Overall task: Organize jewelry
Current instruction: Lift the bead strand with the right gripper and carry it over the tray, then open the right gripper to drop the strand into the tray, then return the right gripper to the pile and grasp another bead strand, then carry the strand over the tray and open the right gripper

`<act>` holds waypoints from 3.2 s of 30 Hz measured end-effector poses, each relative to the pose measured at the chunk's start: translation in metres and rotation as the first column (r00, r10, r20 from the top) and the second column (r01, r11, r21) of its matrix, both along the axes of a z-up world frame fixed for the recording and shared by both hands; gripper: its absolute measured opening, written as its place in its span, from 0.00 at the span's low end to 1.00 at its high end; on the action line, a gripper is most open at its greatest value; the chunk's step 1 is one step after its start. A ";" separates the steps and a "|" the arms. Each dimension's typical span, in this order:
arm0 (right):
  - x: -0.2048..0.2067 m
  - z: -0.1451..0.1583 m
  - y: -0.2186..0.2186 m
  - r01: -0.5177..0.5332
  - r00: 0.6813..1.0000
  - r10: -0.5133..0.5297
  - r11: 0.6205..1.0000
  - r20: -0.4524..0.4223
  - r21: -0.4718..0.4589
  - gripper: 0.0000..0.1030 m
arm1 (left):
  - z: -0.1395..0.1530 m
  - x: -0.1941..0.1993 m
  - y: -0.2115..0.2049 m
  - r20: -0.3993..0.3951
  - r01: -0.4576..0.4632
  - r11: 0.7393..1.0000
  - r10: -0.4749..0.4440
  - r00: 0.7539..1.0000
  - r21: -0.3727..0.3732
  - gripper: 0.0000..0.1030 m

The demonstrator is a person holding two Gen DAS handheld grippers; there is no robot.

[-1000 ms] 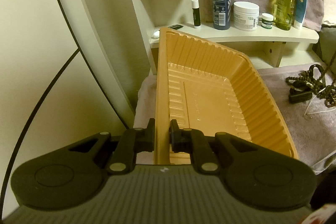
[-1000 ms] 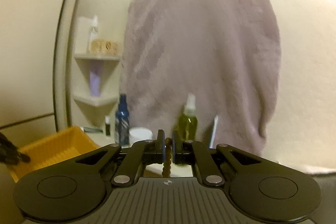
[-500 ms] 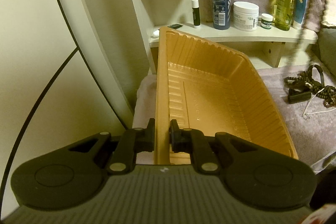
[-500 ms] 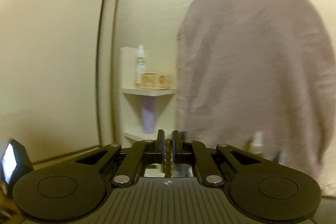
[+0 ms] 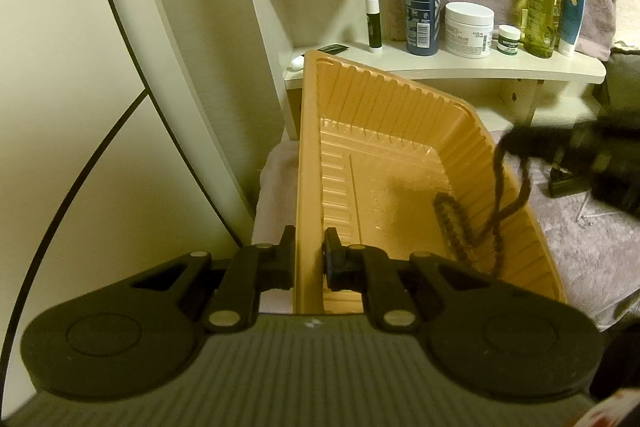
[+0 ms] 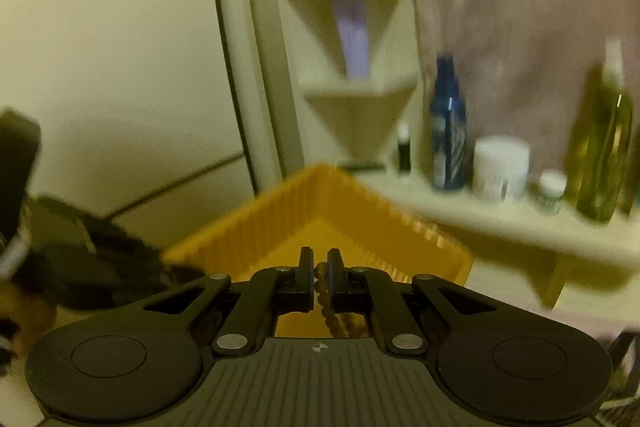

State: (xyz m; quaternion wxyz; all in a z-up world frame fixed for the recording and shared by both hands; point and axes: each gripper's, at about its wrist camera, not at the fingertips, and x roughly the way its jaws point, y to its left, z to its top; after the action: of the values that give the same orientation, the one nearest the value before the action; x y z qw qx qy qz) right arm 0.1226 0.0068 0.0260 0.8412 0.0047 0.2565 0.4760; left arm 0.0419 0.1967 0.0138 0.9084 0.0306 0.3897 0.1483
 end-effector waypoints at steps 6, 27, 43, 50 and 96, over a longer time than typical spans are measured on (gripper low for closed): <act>0.000 -0.032 0.003 -0.022 0.996 0.018 0.999 -0.089 -0.042 0.06 | -0.001 -0.001 0.000 0.001 -0.002 1.000 0.002 1.000 0.000 0.12; -0.010 -0.036 -0.125 0.364 0.931 -0.364 0.931 -0.031 -0.023 0.67 | 0.000 -0.001 0.000 -0.006 0.000 1.000 0.000 1.000 0.011 0.12; 0.001 -0.081 -0.200 0.534 0.840 -0.542 0.822 0.017 -0.195 0.67 | 0.000 0.001 -0.001 -0.009 0.002 1.000 -0.001 1.000 0.016 0.12; 0.014 -0.088 -0.192 0.480 0.873 -0.488 0.854 0.007 -0.202 0.56 | 0.000 0.000 -0.001 -0.010 0.002 1.000 -0.002 1.000 0.018 0.12; 0.006 -0.015 -0.135 0.386 0.917 -0.378 0.922 0.125 -0.045 0.06 | 0.000 0.000 -0.002 -0.011 0.002 1.000 -0.001 1.000 0.019 0.12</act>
State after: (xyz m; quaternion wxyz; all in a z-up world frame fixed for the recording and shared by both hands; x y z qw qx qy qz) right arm 0.1282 -0.1279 0.0107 0.9308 -0.0012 0.2184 0.2931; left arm 0.0420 0.1946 0.0137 0.9060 0.0402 0.3932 0.1511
